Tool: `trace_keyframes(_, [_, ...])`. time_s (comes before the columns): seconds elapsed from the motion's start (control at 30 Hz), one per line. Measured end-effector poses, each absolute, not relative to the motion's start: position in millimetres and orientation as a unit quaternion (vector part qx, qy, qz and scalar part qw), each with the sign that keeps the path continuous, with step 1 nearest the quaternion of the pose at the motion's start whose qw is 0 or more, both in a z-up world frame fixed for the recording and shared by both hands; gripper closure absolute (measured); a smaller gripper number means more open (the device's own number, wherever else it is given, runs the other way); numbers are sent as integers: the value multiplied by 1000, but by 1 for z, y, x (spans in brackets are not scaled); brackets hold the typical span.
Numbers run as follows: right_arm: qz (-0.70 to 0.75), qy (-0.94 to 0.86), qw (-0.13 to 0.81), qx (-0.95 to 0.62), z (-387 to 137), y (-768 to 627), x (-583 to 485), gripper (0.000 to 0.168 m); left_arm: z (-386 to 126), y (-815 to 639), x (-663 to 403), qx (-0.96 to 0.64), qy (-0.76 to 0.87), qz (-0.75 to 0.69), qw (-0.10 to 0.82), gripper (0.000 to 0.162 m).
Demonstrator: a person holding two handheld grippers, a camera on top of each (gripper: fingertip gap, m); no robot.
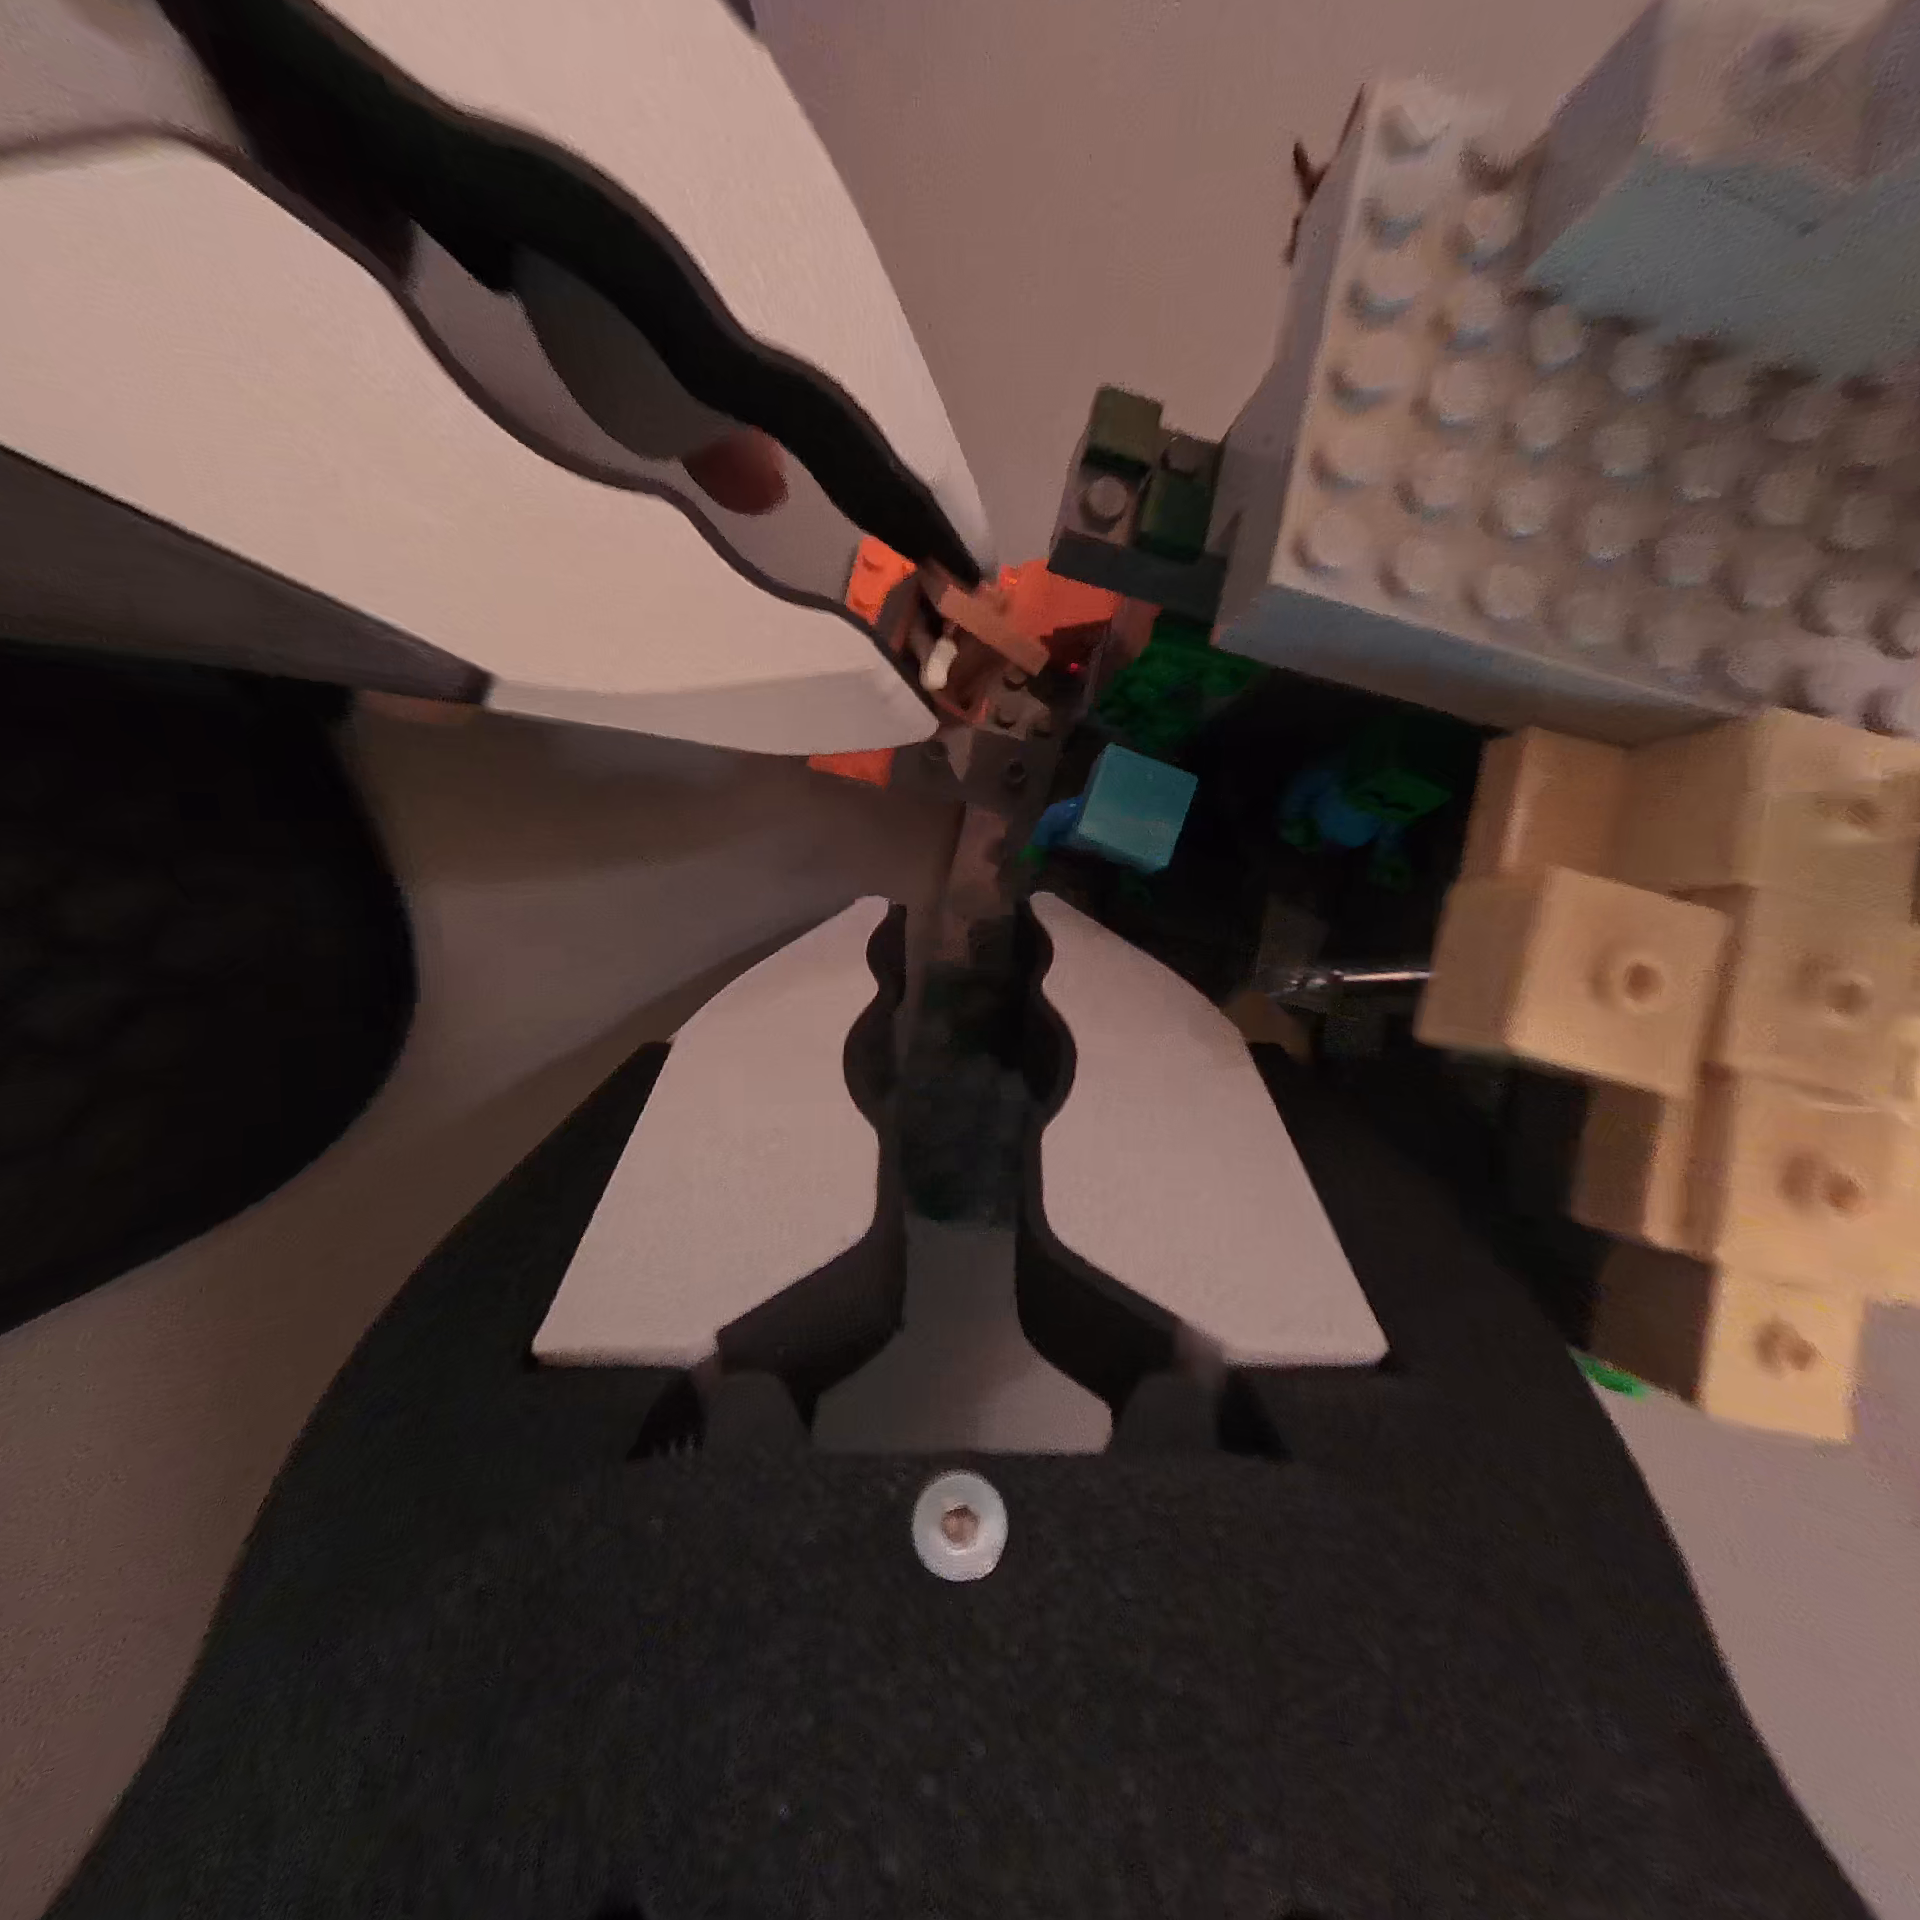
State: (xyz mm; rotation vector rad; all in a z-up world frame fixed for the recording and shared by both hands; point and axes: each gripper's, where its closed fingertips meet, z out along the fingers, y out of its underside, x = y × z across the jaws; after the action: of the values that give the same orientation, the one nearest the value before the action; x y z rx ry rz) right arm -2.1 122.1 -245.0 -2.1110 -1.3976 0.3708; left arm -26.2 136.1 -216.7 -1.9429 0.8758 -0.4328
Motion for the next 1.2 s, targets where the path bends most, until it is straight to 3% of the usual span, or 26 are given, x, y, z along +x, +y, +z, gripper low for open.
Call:
trace_keyframes(0.37, [255, -508, 335, -752, -188, 101, 82, 146, -222, 119, -4, -768, 397, -226, 448, 146])
trace_keyframes(0.7, [212, -492, 355, -766, -220, 124, 100, 148, -241, 91, 39, -729, 503, -213, 412, 146])
trace_keyframes(0.83, [202, -499, 369, -758, -225, 125, 84, 149, -245, 88, 42, -728, 516, -215, 397, 138])
trace_keyframes(1.2, [170, -452, 394, -782, -238, 144, 61, 144, -236, 95, 34, -728, 491, -203, 434, 137])
